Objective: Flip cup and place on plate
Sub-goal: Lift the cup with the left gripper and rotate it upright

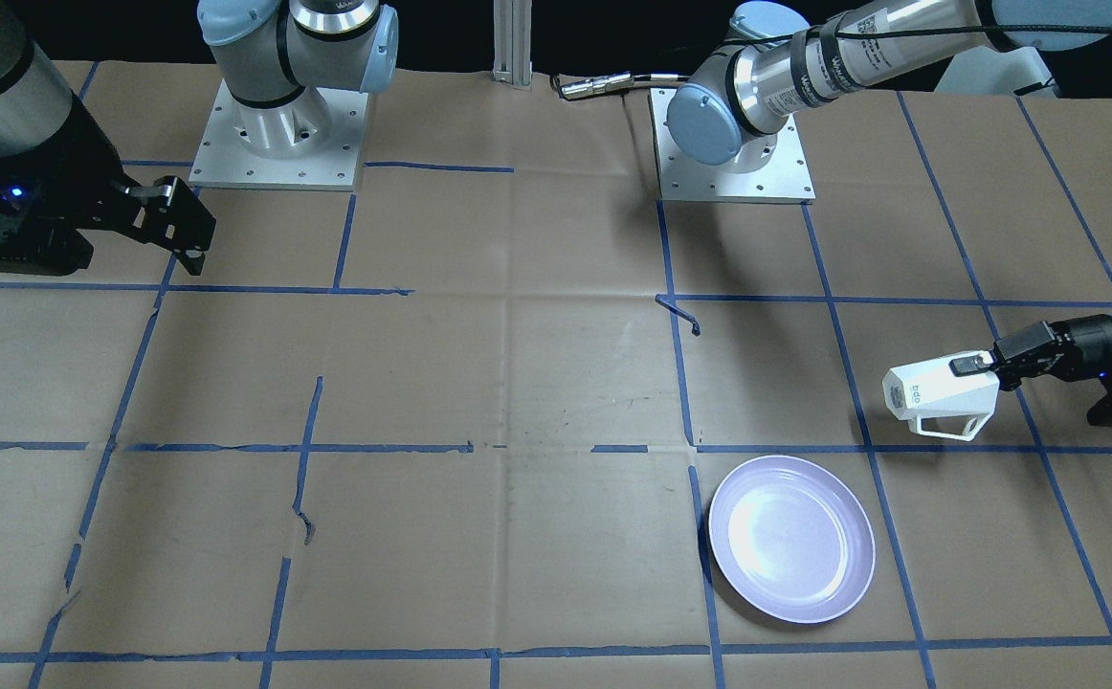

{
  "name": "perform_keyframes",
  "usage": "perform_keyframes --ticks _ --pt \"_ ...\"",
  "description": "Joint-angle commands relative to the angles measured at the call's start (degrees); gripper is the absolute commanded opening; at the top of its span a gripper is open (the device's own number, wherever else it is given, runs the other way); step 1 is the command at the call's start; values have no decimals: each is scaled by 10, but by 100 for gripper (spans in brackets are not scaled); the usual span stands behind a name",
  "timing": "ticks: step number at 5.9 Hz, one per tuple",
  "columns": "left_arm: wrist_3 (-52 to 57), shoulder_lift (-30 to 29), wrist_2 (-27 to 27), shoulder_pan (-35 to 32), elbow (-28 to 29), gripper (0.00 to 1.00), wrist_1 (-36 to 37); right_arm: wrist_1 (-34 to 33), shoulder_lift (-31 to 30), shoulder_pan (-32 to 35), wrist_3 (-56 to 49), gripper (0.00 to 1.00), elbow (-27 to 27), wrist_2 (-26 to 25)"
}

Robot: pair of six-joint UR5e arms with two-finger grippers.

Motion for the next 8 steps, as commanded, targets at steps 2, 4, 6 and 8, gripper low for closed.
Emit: perform_keyframes --ticks 2,4,6,8 --pt "-114 147 -5 -4 0 0 -51 0 0 0 0 100 0 0" --pt "-293 262 -2 -66 0 0 19 0 0 0 0 100 0 0" --pt "-608 301 107 -249 0 0 298 0 0 0 0 100 0 0" --pt "-733 289 281 -394 -1 0 445 0 0 0 0 100 0 0"
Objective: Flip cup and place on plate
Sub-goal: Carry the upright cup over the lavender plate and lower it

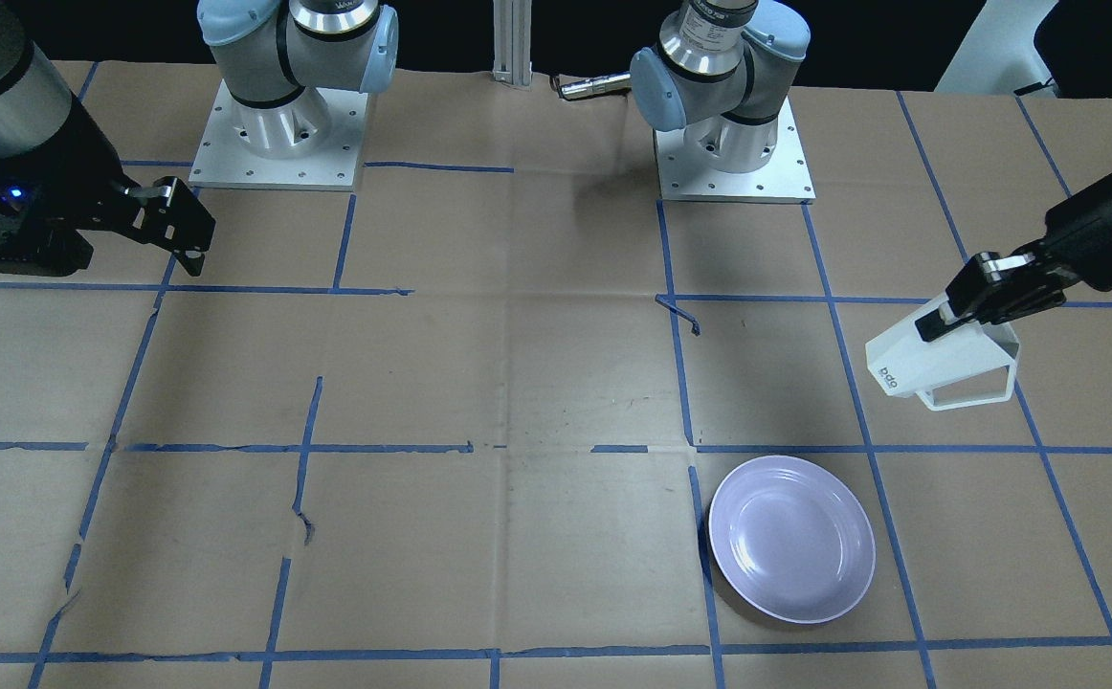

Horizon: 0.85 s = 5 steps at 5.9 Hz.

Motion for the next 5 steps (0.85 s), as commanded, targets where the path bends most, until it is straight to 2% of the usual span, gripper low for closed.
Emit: perform_keyframes --ticks 1,2,3,4,5 --pt "-63 -10 154 -109 -12 0 117 0 0 0 0 100 0 0" --pt "-63 -45 193 -138 -15 0 134 0 0 0 0 100 0 0" --pt "-66 -84 202 -160 -16 0 136 0 0 0 0 100 0 0" --pt "-71 -127 214 -179 -29 0 185 0 0 0 0 100 0 0" --pt "-78 -163 238 -184 -55 0 267 0 0 0 0 100 0 0"
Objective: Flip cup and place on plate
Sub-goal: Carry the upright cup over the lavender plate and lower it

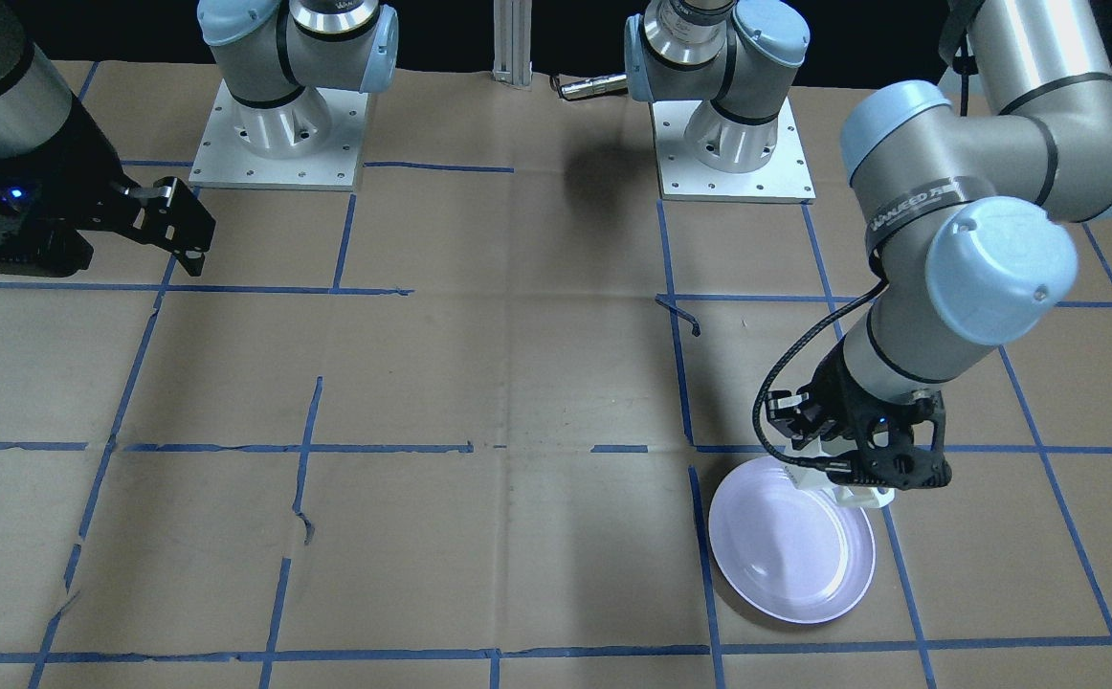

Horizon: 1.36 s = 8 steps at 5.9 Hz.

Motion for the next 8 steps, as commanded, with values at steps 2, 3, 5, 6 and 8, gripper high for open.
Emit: perform_keyframes --ticks 2,3,5,6,8 --pt "-1 -65 34 -8 -62 0 171 0 0 0 0 100 0 0" --pt "1 -64 34 -8 -63 2 164 0 0 0 0 100 0 0" --pt "4 -64 34 -4 -49 99 149 0 0 0 0 100 0 0" --pt "4 -46 34 -4 -32 99 113 0 0 0 0 100 0 0" --pt "-6 13 35 -10 30 99 -55 0 0 0 0 100 0 0"
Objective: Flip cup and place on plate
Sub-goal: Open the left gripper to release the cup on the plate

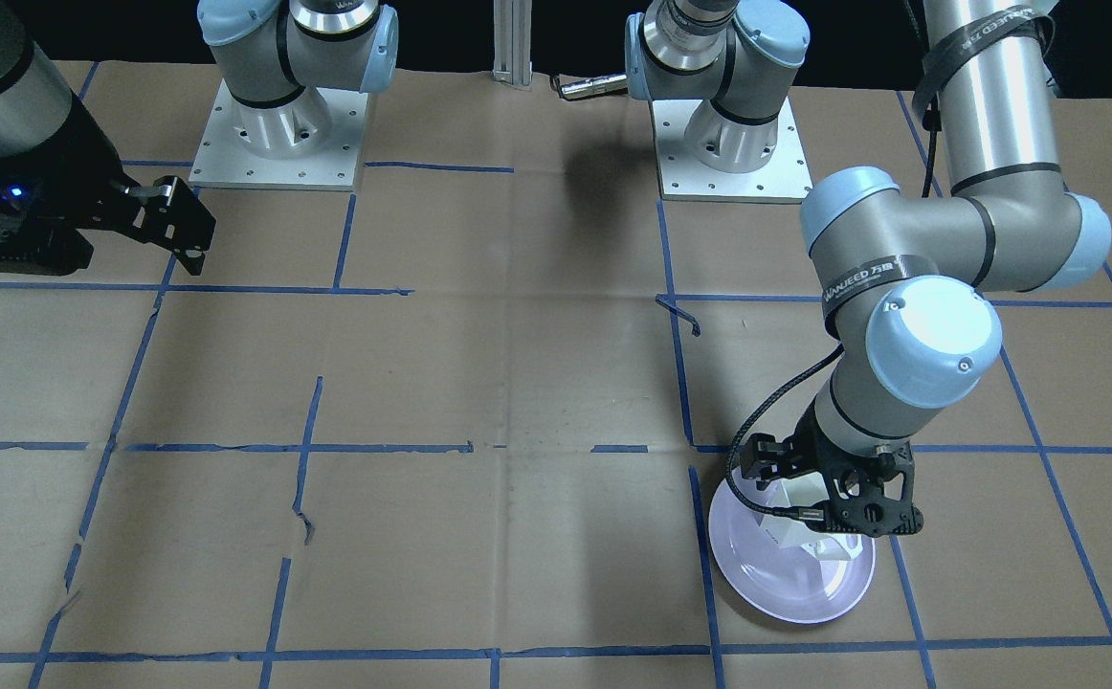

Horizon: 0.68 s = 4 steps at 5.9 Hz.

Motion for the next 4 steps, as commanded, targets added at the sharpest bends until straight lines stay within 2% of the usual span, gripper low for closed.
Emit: perform_keyframes --ticks 1,3,4 --pt "-43 70 -7 -10 45 99 -139 0 0 0 0 100 0 0" --pt "-97 147 -24 -62 45 99 -225 0 0 0 0 100 0 0" --pt "-107 167 -35 -69 45 99 -249 0 0 0 0 100 0 0"
